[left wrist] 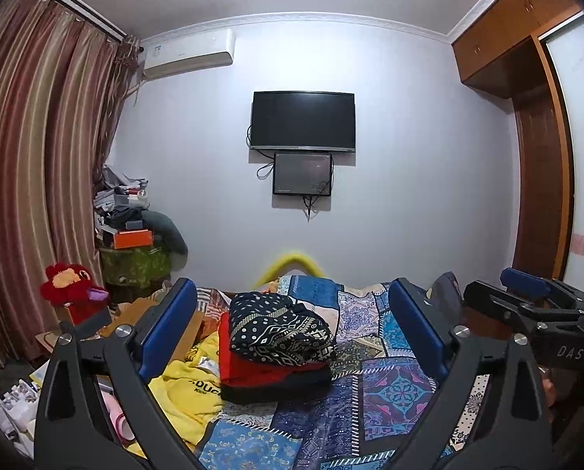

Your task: Fold large clothes

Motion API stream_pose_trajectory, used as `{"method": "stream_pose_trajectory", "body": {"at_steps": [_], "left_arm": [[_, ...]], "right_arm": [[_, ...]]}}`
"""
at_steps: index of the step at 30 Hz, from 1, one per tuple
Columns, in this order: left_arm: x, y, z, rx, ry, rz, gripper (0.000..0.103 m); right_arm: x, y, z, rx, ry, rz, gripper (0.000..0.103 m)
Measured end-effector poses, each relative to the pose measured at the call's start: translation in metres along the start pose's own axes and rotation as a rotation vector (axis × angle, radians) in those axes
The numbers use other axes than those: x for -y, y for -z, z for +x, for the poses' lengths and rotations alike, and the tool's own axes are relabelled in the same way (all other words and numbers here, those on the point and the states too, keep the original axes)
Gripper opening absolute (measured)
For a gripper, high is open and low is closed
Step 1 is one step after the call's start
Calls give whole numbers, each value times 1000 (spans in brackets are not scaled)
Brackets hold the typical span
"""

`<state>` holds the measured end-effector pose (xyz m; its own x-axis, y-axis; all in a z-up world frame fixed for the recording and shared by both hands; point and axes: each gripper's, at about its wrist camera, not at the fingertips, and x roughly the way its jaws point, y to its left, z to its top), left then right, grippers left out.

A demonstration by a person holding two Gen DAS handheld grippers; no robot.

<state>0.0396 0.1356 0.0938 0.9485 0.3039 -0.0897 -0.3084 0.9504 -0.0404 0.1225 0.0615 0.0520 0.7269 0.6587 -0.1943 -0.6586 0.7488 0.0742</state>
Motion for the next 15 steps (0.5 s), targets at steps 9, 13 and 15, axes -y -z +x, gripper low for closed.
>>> {"method": "stream_pose_trajectory", "body": {"at_steps": [9, 13, 15], "left_arm": [[1, 4, 4, -12, -5, -3, 99], [2, 7, 6, -21, 2, -2, 99], [2, 7, 6, -24, 1, 1, 99]], "right_arm": [[-3, 5, -2, -24, -3, 1, 96], [-4, 4, -4, -30, 1, -5, 96], [-4, 4, -5, -33, 2, -4, 96]]}}
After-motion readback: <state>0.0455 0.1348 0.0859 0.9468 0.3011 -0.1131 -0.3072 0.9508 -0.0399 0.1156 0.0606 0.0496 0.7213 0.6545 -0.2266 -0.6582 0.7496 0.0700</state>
